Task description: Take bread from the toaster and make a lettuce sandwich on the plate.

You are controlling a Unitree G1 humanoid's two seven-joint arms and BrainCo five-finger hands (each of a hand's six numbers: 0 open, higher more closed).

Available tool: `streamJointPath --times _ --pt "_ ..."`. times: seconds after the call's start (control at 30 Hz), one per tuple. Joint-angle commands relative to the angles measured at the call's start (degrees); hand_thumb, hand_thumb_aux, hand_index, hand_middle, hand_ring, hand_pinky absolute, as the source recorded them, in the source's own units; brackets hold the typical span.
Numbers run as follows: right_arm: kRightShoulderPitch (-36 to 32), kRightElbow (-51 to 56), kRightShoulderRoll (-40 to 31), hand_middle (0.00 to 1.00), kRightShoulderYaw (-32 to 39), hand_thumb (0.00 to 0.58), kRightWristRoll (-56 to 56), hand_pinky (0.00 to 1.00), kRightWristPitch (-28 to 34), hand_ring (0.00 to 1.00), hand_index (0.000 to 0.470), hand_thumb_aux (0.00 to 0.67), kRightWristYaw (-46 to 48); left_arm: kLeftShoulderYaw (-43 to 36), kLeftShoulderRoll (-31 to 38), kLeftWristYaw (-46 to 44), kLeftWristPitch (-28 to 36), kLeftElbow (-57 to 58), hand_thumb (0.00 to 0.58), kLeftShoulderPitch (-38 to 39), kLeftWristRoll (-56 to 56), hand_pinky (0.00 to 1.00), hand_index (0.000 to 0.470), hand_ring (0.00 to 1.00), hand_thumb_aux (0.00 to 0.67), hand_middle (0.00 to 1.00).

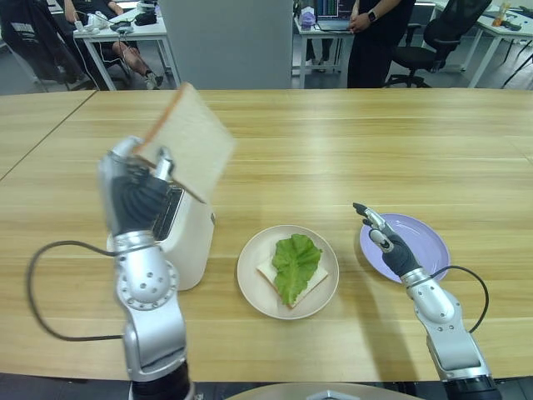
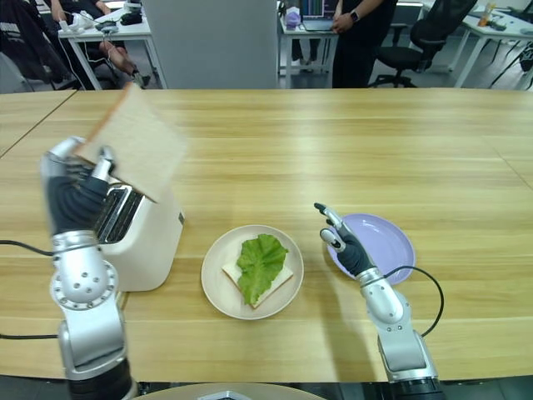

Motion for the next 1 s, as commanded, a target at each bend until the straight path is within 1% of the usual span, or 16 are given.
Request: streamJointPath --times 0.03,0.17,0.3,0.43,0.53,0.83,1.0 --pt "-1.5 0.3 -0.1 0.00 -0.6 0.000 -0.4 0.00 -0.6 0.00 0.000 0.000 -0.2 -3.7 -3.9 -2.5 -2.7 4.3 0.580 3.4 -11.7 1.00 0.460 1.00 0.670 1.00" --pt "-2.7 0.1 -0.3 0.00 -0.9 0.000 -1.5 0.00 -2.3 0.00 0.000 0.000 -0.9 -8.1 -4.5 -3.7 -4.7 9.2 0.580 6.0 -19.1 1.00 0.460 1.00 0.670 1.00" --pt "-3.5 -0.3 -0.9 0.00 -1.4 0.000 -2.3 0.00 -3.1 0.00 0.000 0.000 -1.3 -11.1 -0.9 -6.5 -5.9 14.8 0.580 7.2 -22.4 1.00 0.460 1.00 0.670 1.00" --pt "-4.4 -0.2 -2.1 0.00 -1.7 0.000 -4.4 0.00 -4.5 0.00 0.000 0.000 -1.9 -11.1 2.7 -8.2 -6.8 19.8 0.580 7.8 -22.9 1.00 0.460 1.00 0.670 1.00" --pt "-4.7 -0.4 -3.4 0.00 -0.5 0.000 -9.7 0.00 -6.4 0.00 0.000 0.000 -3.6 -12.0 4.9 -9.4 -6.3 22.5 0.580 7.9 -22.2 1.00 0.460 1.00 0.670 1.00" --pt "-5.0 -0.8 -6.5 0.00 5.2 0.000 -26.1 0.00 -12.1 0.00 0.000 0.000 -8.5 -13.7 8.0 -9.4 -4.3 26.6 0.580 8.4 -20.2 1.00 0.460 1.00 0.670 1.00" --pt "-4.8 -0.5 -6.6 0.00 8.8 0.000 -30.7 0.00 -14.5 0.00 0.000 0.000 -9.9 -14.4 8.5 -9.5 -2.4 26.7 0.580 9.1 -20.2 1.00 0.460 1.00 0.670 1.00"
